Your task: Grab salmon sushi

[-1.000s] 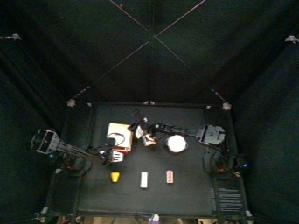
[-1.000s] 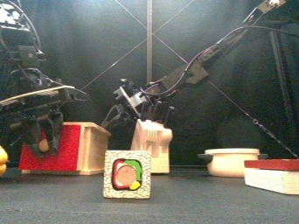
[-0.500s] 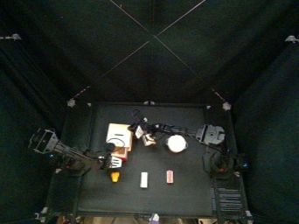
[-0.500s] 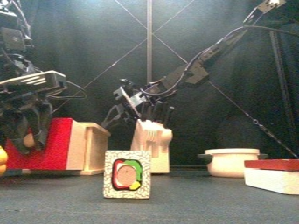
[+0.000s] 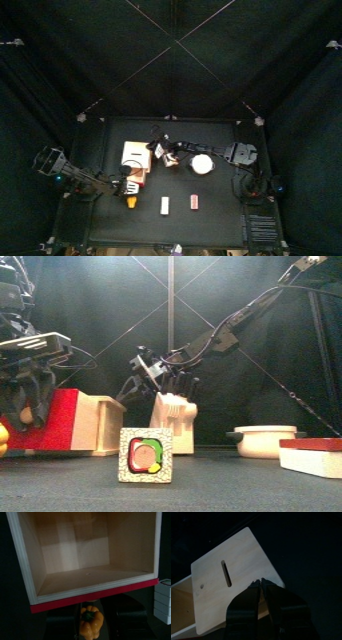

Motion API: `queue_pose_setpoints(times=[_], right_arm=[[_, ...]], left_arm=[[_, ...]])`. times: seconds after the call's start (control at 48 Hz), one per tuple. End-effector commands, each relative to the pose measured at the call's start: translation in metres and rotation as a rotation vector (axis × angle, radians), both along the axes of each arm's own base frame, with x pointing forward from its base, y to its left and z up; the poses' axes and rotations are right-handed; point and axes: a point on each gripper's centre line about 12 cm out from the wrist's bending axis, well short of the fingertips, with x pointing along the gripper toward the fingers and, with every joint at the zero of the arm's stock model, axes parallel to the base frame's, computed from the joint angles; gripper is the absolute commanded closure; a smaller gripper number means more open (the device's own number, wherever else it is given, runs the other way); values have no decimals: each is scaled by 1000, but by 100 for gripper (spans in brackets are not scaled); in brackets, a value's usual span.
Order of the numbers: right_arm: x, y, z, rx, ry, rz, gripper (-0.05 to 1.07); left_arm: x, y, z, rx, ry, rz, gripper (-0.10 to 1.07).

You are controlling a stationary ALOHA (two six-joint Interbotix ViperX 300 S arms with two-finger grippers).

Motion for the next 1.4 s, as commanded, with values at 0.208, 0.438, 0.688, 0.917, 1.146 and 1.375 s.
queue_pose_setpoints(times=[0.208,0.438,0.688,0.917,1.146,1.375], right_arm=[[-1,-2,11,-8,-20,-5,48],[0,-2,11,-8,-20,-3,48],[0,-2,11,-8,-20,-3,48],[-1,-2,11,-8,-20,-5,48],[-1,-2,10,-8,-18,-3,48],[-1,-1,11,-8,-20,-3,48]], left_arm=[[10,-4,11,-4,-47,-27,25],[10,-10,15,-6,-62,-57,-4],[8,-13,27,-24,-110,-75,-5],[8,-11,28,-1,-120,-93,-5],[9,-11,32,2,-134,-101,-5],[1,-17,51,-21,-206,-142,-5]])
